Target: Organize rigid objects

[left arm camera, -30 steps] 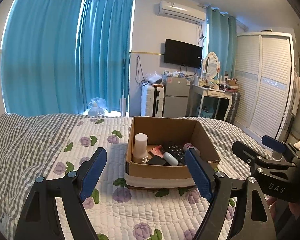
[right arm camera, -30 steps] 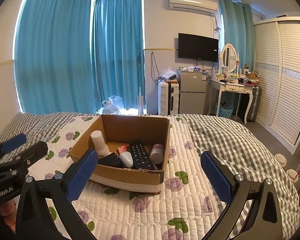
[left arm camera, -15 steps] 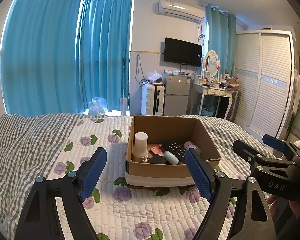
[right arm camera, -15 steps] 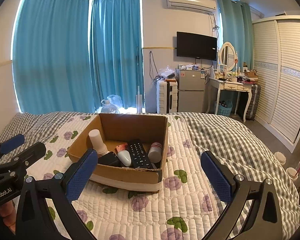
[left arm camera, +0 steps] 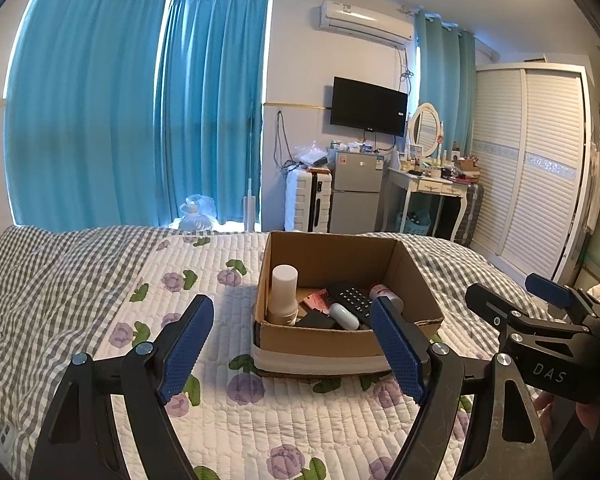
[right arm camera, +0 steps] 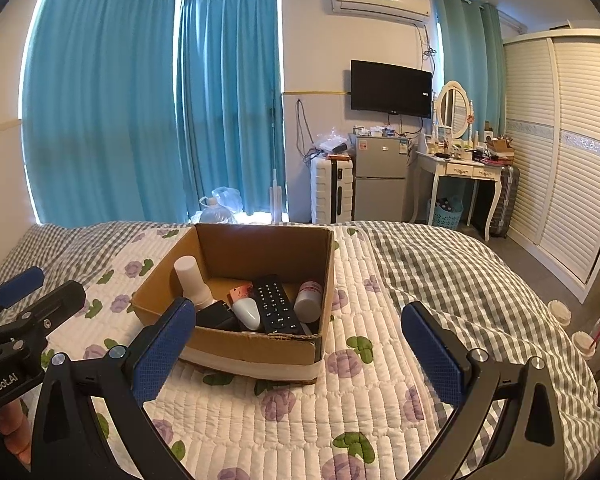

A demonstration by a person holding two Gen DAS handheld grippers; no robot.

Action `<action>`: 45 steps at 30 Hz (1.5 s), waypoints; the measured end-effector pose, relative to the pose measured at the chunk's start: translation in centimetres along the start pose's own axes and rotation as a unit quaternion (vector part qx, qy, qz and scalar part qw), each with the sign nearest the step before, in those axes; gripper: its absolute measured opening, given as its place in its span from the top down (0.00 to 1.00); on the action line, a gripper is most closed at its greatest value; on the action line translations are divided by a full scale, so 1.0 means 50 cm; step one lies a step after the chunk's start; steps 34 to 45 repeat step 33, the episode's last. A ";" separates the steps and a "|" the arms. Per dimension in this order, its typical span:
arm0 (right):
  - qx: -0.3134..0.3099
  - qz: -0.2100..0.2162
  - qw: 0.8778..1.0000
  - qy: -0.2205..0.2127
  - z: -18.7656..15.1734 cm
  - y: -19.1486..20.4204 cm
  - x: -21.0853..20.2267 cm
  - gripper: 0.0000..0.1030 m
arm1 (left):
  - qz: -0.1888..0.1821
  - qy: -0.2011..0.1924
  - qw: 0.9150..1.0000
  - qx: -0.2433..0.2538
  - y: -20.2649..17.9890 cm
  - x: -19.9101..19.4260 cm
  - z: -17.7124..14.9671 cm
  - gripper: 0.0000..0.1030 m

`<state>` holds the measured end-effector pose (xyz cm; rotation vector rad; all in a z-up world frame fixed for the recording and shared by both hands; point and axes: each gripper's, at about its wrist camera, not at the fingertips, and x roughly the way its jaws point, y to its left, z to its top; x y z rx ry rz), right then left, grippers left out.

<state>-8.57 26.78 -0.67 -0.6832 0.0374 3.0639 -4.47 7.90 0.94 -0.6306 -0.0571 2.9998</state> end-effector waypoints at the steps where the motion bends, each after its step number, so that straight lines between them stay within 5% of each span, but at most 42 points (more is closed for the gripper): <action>1: 0.000 0.000 1.000 0.000 0.000 0.000 0.000 0.00 | 0.001 0.000 1.000 0.001 -0.002 0.000 -0.001 0.19; 45: 0.013 -0.006 1.000 0.010 -0.008 -0.004 0.011 0.00 | 0.002 0.005 1.000 0.000 -0.016 0.003 -0.017 0.19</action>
